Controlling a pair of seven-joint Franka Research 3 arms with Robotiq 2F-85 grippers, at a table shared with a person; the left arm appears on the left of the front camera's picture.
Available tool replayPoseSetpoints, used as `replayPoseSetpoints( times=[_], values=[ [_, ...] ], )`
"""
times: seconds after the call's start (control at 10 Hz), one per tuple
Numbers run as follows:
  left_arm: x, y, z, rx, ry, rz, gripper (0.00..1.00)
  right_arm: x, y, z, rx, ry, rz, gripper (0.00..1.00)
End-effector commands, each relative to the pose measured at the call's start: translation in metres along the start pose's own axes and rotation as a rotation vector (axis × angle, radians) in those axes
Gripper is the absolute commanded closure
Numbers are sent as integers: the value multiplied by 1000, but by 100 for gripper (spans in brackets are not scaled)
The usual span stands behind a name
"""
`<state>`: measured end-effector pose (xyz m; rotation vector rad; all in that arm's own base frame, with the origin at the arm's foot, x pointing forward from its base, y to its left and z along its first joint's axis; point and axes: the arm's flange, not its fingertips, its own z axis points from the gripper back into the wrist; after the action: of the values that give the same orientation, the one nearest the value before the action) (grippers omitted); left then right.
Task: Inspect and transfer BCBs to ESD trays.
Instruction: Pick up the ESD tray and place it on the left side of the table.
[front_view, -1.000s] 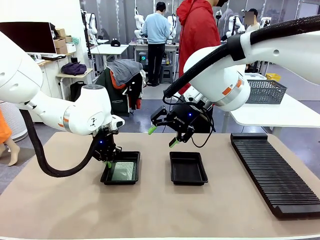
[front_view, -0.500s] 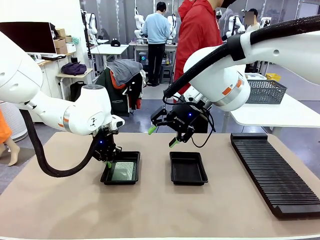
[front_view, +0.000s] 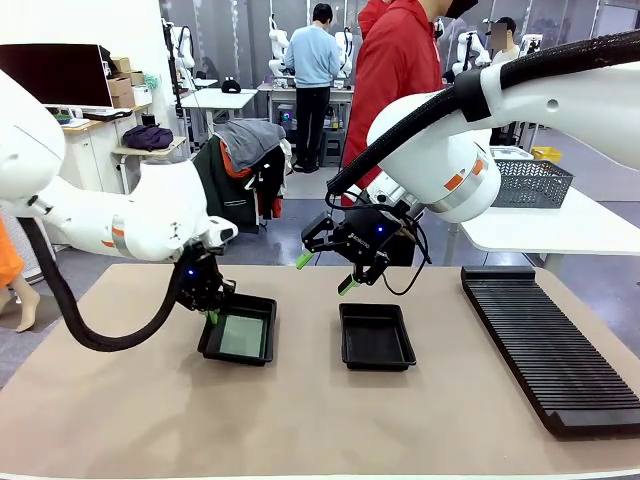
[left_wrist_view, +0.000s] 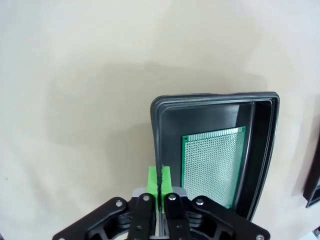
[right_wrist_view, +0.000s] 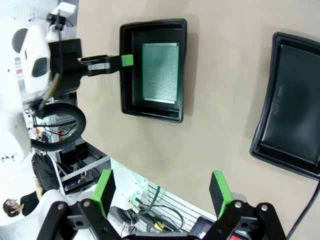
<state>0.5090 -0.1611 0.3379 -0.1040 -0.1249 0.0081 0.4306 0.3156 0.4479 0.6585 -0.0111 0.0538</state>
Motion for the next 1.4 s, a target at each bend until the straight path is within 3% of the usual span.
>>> replayPoseSetpoints(
  times=[0.0,0.4,0.9,1.3],
  values=[
    [-10,37,13,-104,-21,-24,97,2,2,-2,-9,2,-17,0],
    [-7,110,32,-254,-49,-48,97,2,2,-2,-9,2,-17,0],
    [-18,223,40,-216,-32,-73,97,2,2,-2,-9,2,-17,0],
    [-31,284,31,-203,-34,-58,97,2,2,-2,-9,2,-17,0]
  ],
)
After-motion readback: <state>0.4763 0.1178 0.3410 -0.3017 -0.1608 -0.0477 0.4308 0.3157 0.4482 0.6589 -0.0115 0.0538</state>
